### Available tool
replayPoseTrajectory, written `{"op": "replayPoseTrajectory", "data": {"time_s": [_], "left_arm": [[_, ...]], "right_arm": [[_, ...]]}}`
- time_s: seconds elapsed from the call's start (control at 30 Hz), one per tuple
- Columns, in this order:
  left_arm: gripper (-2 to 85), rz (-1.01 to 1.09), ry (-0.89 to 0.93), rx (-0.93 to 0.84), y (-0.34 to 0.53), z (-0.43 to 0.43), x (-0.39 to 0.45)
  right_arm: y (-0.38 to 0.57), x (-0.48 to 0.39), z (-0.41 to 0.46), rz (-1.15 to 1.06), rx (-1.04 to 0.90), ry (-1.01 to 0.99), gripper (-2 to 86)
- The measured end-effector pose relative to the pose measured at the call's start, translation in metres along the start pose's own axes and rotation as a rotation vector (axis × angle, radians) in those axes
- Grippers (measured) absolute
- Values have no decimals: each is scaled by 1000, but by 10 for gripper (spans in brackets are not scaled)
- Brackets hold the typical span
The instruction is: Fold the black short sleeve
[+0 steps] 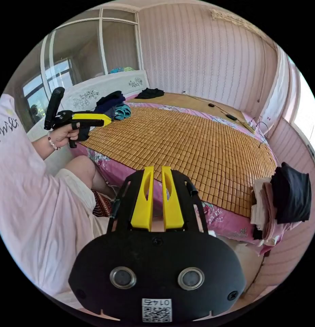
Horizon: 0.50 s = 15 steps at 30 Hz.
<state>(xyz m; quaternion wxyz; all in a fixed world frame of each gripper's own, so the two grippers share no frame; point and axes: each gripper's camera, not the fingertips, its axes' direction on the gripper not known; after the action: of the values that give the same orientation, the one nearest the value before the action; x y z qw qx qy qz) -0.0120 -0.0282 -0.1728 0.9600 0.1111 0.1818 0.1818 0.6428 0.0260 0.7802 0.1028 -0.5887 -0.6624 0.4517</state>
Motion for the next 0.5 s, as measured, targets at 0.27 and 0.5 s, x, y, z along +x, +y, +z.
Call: {"op": "replayPoseTrajectory", "data": {"time_s": [0.27, 0.5], "left_arm": [[43, -391, -174, 21, 158, -108, -186], [71, -740, -302, -19, 296, -168, -335]], "right_arm": [[-115, -143, 93, -267, -60, -192, 86], [-225, -278, 205, -519, -145, -337, 111]]}}
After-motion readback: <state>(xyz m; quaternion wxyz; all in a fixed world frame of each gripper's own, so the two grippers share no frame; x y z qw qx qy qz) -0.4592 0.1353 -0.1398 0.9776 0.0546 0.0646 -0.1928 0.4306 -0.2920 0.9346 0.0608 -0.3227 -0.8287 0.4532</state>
